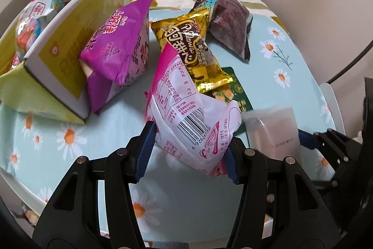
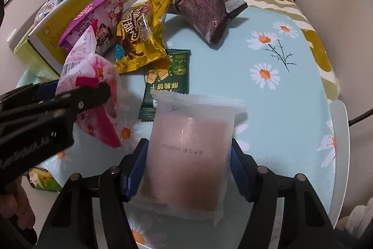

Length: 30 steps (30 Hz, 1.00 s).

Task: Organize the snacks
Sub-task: 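Grasp the pink-white bag with the left tool while the right tool grasps the translucent pink pouch, then carry both items over the green box and open both tools to release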

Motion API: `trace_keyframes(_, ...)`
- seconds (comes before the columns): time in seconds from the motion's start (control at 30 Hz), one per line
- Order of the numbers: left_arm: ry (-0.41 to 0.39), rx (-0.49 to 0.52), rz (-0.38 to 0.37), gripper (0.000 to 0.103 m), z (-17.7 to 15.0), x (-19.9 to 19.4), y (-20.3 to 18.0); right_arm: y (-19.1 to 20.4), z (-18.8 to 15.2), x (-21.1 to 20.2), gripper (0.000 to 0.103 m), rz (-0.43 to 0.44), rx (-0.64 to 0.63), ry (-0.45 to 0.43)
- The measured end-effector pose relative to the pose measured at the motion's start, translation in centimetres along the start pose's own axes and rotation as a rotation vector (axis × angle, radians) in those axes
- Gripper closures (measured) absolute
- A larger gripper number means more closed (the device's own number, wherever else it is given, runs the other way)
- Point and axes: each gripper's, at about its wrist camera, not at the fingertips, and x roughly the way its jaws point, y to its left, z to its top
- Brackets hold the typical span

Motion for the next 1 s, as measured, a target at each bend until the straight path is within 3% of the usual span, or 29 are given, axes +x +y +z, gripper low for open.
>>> trace_keyframes(0.3, -0.042, 0.026, -0.035, 0.054, 0.2, -3.2, -1.5, -1.7, 0.3, -2.9, 0.045, 0.012, 0.029, -0.053)
trace_keyframes(0.57, -0.167, 0.004, -0.041, 0.054, 2.9, -8.3, -1.3, -2.5, 2.7, -6.9, 0.046, 0.045, 0.054, -0.166)
trace_keyframes(0.8, -0.281, -0.067, -0.011, 0.054, 5.8, -12.8, 2.5, -1.0, 7.1, -10.4, 0.046, 0.131, 0.021, -0.267)
trace_keyframes(1.0, -0.344, -0.118, 0.021, 0.054, 8.7, -15.1, 7.8, 2.9, 11.8, -12.9, 0.046, 0.208, -0.053, -0.321)
